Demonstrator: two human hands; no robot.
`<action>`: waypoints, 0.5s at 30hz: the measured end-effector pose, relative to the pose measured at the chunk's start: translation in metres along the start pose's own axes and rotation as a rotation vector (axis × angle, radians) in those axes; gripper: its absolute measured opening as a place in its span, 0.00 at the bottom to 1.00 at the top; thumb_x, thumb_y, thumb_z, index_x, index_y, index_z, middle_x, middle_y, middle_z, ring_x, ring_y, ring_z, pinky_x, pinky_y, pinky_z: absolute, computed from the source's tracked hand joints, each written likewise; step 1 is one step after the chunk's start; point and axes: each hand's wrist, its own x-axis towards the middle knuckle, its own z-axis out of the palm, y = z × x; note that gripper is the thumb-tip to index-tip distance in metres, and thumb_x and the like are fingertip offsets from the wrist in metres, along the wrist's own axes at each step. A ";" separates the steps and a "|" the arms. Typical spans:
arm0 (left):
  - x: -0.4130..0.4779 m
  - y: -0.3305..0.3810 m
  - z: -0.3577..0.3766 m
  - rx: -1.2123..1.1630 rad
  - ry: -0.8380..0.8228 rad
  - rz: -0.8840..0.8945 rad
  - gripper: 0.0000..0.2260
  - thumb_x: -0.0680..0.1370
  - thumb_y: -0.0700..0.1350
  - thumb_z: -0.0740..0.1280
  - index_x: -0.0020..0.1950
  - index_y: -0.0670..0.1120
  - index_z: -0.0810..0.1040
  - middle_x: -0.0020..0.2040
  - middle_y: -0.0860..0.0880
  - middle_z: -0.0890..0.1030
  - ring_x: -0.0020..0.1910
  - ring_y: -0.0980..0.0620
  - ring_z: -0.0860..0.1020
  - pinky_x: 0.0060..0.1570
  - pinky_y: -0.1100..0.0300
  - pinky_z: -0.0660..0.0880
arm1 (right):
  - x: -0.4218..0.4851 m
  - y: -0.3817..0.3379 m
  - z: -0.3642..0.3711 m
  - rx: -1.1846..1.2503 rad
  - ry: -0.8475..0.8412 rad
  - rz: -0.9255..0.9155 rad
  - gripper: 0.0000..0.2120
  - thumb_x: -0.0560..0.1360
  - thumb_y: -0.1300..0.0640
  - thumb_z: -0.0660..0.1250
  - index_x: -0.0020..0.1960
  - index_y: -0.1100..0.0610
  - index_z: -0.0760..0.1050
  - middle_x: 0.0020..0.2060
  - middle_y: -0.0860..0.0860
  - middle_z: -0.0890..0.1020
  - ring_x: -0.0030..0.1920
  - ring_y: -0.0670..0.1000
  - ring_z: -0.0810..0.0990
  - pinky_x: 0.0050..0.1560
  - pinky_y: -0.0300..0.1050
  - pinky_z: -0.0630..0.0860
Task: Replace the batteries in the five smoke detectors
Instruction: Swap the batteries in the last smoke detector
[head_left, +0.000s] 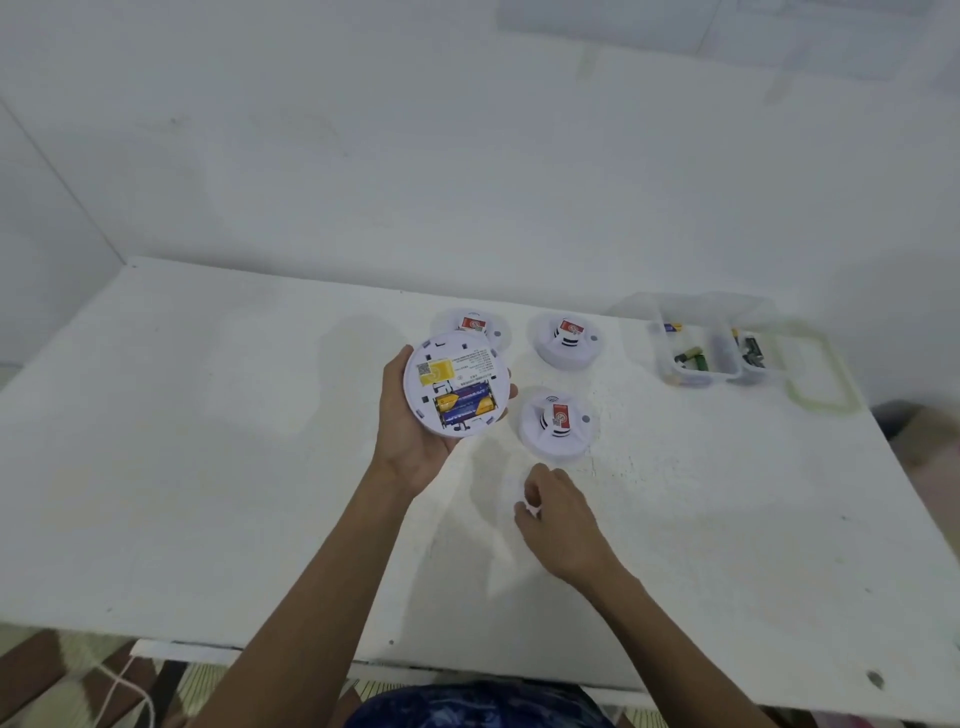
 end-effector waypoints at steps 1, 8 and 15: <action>0.001 0.001 -0.001 0.003 0.005 0.000 0.31 0.65 0.60 0.75 0.65 0.48 0.78 0.64 0.40 0.78 0.58 0.35 0.78 0.51 0.45 0.79 | 0.000 -0.002 -0.004 0.030 0.020 -0.022 0.16 0.78 0.58 0.63 0.37 0.48 0.59 0.36 0.44 0.67 0.36 0.42 0.66 0.36 0.29 0.65; 0.007 0.003 -0.002 0.036 0.062 0.017 0.27 0.67 0.61 0.72 0.63 0.50 0.80 0.62 0.43 0.80 0.58 0.38 0.79 0.52 0.46 0.79 | 0.005 -0.036 -0.065 0.435 0.193 -0.089 0.10 0.74 0.49 0.65 0.40 0.54 0.68 0.35 0.51 0.76 0.35 0.52 0.78 0.35 0.46 0.75; 0.006 0.008 0.014 0.028 0.151 0.026 0.28 0.81 0.54 0.47 0.46 0.50 0.87 0.48 0.47 0.86 0.45 0.48 0.85 0.40 0.55 0.81 | 0.000 -0.083 -0.097 0.284 0.417 -0.292 0.12 0.72 0.40 0.56 0.41 0.48 0.61 0.32 0.44 0.70 0.30 0.42 0.70 0.30 0.31 0.64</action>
